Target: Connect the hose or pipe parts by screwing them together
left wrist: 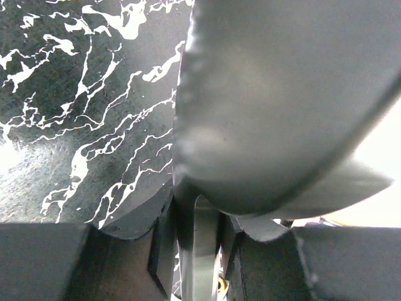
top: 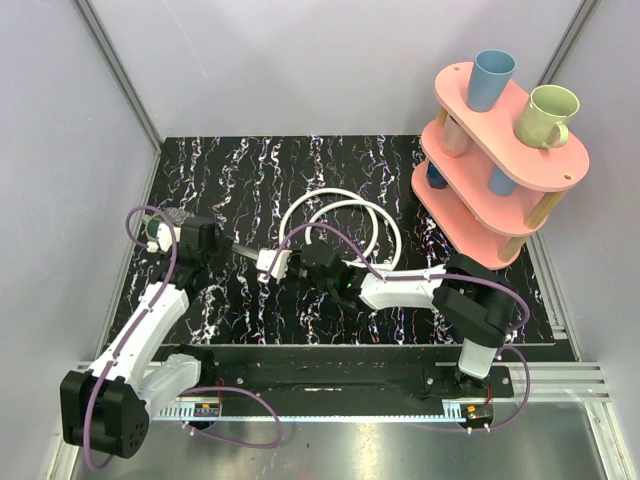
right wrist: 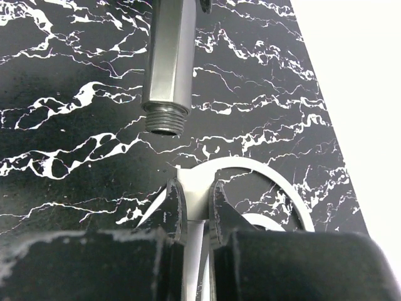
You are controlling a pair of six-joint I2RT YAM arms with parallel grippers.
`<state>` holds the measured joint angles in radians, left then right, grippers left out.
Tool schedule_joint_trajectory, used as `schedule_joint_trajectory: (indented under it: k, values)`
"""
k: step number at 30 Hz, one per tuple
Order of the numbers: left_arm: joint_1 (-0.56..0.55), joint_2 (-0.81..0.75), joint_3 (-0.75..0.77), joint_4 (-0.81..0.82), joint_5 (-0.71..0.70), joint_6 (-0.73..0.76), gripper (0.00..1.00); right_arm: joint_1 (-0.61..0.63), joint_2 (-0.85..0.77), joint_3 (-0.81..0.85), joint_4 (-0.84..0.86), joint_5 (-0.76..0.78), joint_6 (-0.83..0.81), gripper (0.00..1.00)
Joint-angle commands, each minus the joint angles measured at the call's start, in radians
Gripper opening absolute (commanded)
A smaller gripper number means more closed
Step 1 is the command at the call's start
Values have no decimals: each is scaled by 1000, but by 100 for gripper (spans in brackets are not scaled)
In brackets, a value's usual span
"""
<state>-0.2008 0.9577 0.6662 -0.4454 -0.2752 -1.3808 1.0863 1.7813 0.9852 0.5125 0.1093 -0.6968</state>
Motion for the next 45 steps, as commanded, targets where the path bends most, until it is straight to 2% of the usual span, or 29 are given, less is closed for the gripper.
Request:
schedule_joint_trajectory:
  k: [1,6,11,17,29,45]
  values:
    - [-23,7,32,108,-81,-11,0,18,-14,27,148,33,-64,0]
    - [-28,6,33,100,-82,-6,0,21,-28,-5,201,-19,-105,0]
    - [-29,1,29,94,-81,3,0,20,-28,10,161,-43,-109,0]
    - [-34,-54,-48,229,-97,68,0,20,-42,13,109,-83,-76,0]
    - [-78,-111,-105,419,-157,153,0,21,-62,47,80,-106,-32,0]
    - [-106,-160,-181,553,-156,160,0,20,-34,141,40,-74,8,0]
